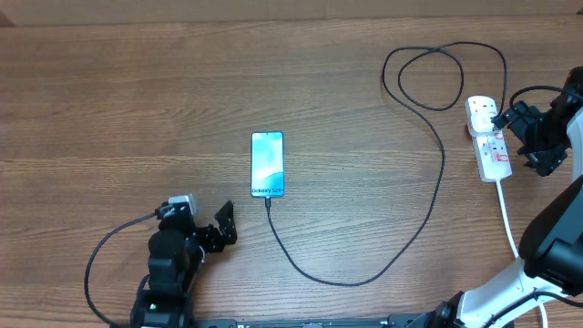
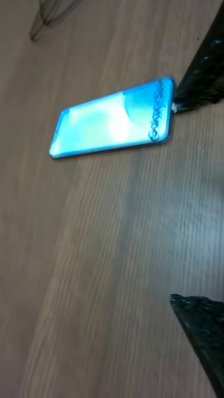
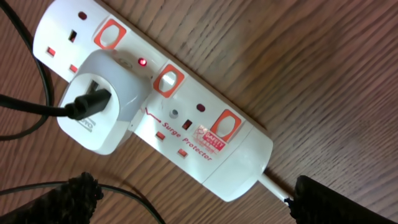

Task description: Plug charger to phone and switch on socket

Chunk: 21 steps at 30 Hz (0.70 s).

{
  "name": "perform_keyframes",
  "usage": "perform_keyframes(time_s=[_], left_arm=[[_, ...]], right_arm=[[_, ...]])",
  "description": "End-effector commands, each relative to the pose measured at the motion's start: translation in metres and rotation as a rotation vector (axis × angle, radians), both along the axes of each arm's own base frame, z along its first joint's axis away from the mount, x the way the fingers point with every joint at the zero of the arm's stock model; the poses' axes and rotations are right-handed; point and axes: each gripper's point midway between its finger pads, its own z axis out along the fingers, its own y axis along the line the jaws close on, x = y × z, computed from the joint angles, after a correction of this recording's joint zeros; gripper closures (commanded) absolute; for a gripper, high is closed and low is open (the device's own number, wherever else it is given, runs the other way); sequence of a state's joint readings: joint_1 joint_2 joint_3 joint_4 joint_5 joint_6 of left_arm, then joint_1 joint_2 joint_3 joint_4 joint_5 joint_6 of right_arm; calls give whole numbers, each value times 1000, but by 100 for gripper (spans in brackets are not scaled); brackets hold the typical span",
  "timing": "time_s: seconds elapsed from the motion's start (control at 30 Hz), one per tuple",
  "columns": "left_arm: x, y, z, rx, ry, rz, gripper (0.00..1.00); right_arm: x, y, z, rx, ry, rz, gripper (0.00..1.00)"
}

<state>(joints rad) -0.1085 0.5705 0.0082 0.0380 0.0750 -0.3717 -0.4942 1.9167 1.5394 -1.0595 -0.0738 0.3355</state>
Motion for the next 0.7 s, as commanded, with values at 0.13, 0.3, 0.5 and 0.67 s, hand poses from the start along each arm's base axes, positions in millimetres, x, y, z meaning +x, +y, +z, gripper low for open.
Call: perform_keyframes(time_s=[0.13,0.3,0.5,0.67], left_arm=[[1,15,34,123,-167,20,0],[3,26,70,255,-335,17,1],[1,30,89,387,-430,-1,0],[0,32,97,425,-461,5,0]], right_arm=[[7,-3,16,-25,-42,8,0],[7,-3,16,-25,-42,8,0],[7,-3,16,-25,-42,8,0],[7,-3,16,-25,-42,8,0]])
